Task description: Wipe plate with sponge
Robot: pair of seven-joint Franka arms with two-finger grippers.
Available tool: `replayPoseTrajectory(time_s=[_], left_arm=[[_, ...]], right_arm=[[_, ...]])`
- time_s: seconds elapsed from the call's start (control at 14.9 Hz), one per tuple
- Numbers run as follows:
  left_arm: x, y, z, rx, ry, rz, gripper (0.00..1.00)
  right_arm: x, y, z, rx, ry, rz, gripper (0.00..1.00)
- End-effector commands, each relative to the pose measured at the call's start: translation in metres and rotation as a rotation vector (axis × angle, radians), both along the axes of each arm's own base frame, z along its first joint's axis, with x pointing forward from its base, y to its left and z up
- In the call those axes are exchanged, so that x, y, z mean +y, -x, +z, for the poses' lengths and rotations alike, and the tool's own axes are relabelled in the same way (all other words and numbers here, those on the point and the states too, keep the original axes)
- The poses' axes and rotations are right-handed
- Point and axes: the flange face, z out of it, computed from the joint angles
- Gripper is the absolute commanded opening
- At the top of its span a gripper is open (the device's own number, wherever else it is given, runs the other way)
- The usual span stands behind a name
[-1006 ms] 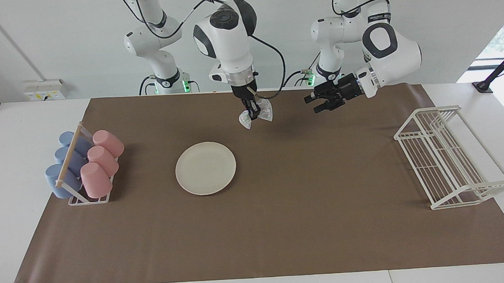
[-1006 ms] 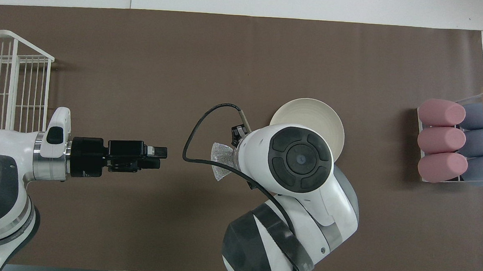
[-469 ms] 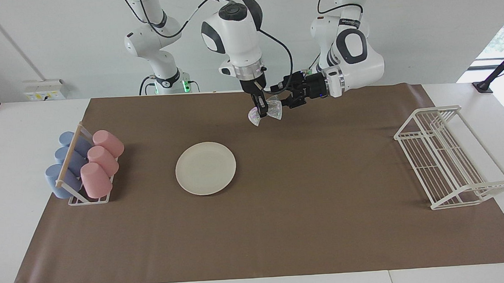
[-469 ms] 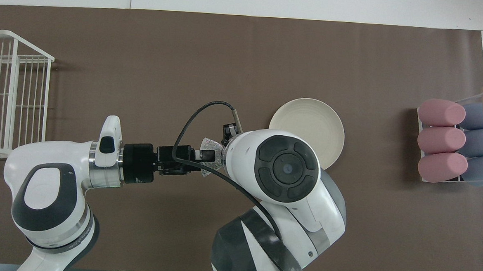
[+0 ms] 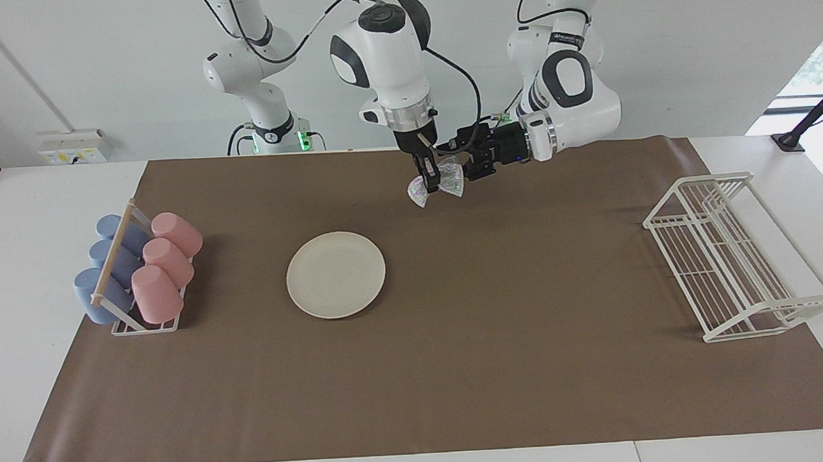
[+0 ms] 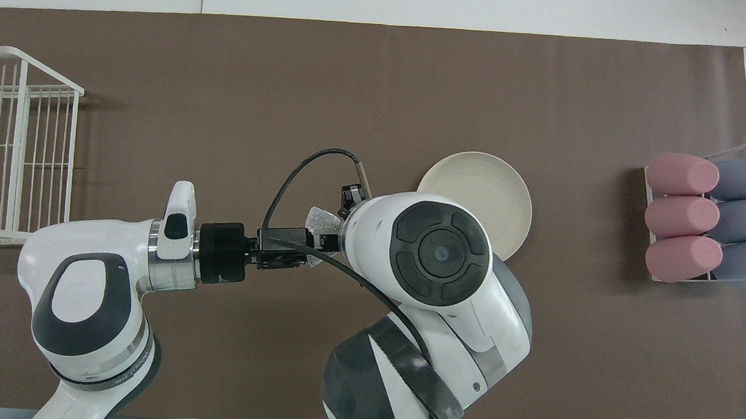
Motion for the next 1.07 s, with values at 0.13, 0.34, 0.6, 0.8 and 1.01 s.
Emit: replayPoseTrajectory(time_s=[0.13, 0.34, 0.6, 0.8, 1.01], left_arm=[[0.018, -0.009, -0.002, 0.002, 0.008, 0.048, 0.00], [0.021, -0.010, -0.002, 0.012, 0.011, 0.052, 0.00], [0.021, -0.010, -0.002, 0.015, 0.011, 0.053, 0.00], [0.021, -0.010, -0.002, 0.019, 0.012, 0.052, 0.00], [0.021, -0.010, -0.002, 0.020, 0.012, 0.052, 0.00]], right_arm=[[0.002, -0.004, 0.002, -0.017, 0.016, -0.017, 0.00], [0.002, -0.003, 0.000, -0.016, 0.019, -0.013, 0.00], [-0.001, -0.004, -0.001, -0.013, 0.024, -0.010, 0.00], [-0.001, 0.000, -0.003, -0.020, 0.028, 0.036, 1.00], [-0.014, -0.002, -0.003, -0.050, 0.059, 0.204, 1.00]])
